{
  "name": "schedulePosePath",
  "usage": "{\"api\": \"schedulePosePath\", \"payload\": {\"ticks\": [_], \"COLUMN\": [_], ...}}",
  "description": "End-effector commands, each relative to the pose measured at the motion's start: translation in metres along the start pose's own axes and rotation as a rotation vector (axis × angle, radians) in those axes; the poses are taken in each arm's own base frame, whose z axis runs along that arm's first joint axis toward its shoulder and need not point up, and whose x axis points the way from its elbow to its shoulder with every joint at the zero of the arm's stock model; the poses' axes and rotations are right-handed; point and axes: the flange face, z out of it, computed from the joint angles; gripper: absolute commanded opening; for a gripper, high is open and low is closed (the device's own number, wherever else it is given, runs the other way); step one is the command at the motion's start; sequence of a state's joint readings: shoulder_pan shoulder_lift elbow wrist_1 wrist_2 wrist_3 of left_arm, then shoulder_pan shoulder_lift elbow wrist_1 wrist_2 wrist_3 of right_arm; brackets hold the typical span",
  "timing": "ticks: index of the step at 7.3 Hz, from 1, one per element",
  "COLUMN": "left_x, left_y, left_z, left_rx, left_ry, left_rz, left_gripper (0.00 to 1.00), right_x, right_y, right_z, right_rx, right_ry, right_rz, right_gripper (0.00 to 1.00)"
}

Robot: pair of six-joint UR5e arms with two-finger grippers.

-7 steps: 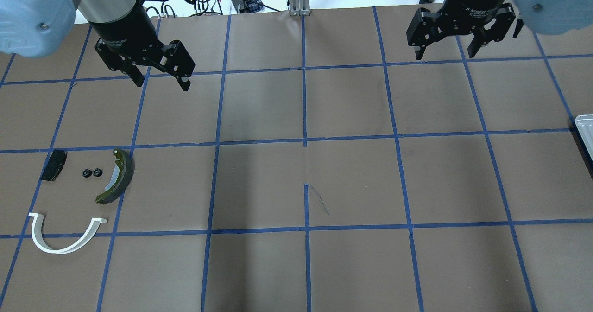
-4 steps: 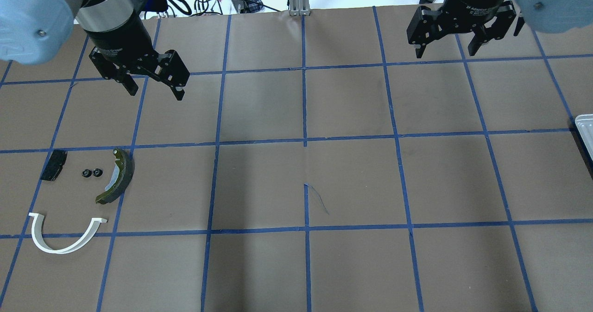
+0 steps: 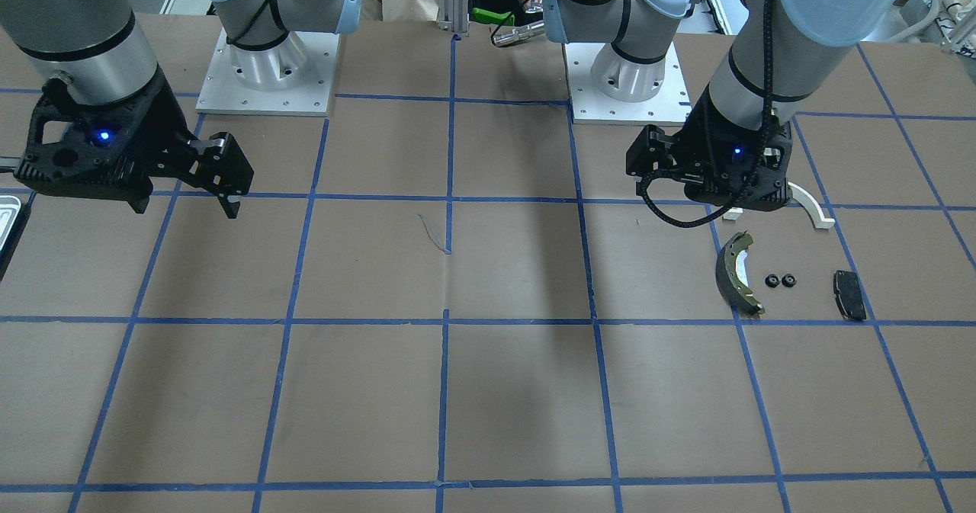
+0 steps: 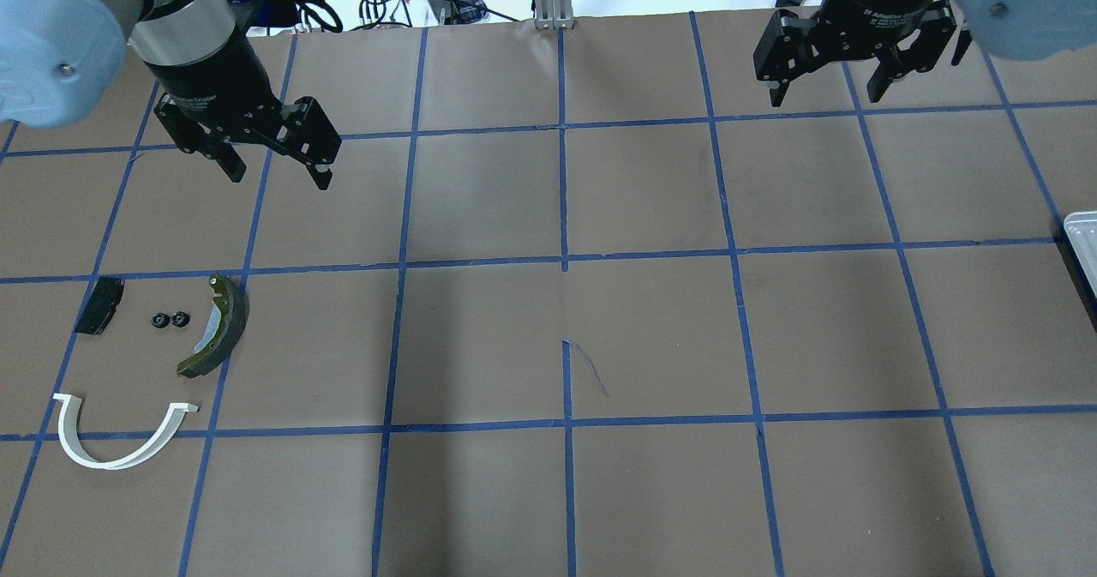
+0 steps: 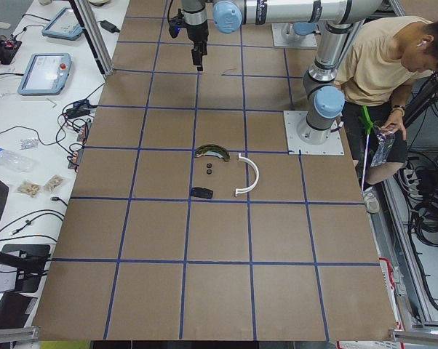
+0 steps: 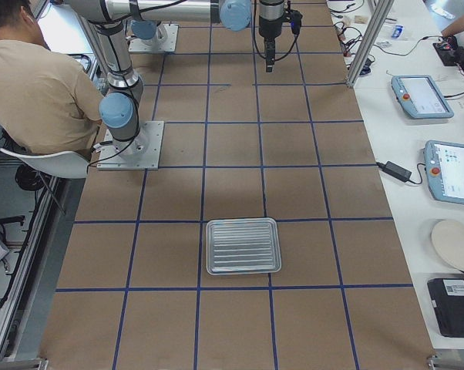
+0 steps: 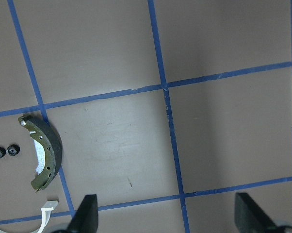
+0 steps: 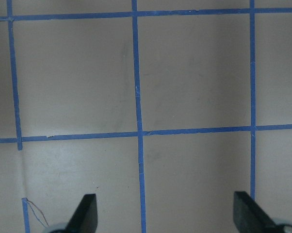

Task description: Place bearing gear from tray to pile

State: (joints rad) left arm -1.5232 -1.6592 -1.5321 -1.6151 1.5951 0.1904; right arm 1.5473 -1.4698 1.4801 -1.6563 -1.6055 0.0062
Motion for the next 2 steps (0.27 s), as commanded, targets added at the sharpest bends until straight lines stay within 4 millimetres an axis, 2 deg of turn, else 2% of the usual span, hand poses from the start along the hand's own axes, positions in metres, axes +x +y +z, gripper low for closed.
{"api": "schedulePosePath", "payload": {"ticks": [1, 2], "left_x": [0.0002, 0.0005], "left_y": [0.0013, 0.0027], "left_z": [0.0006, 0.0014], "left_rx": [-0.003, -0.004], "left_ry": [0.0, 0.001], "left_rz": [-0.005, -0.005], "left_gripper": [1.0, 1.0], "right_x": [-0.0002, -0.0004], "right_y": [0.0, 0.0], "right_z": [0.0002, 0.0002], "right_rx": [0.0, 0.0], "right_ry": [0.001, -0.001], "right_rz": [-0.001, -0.001], "right_gripper": [1.0, 1.0]}}
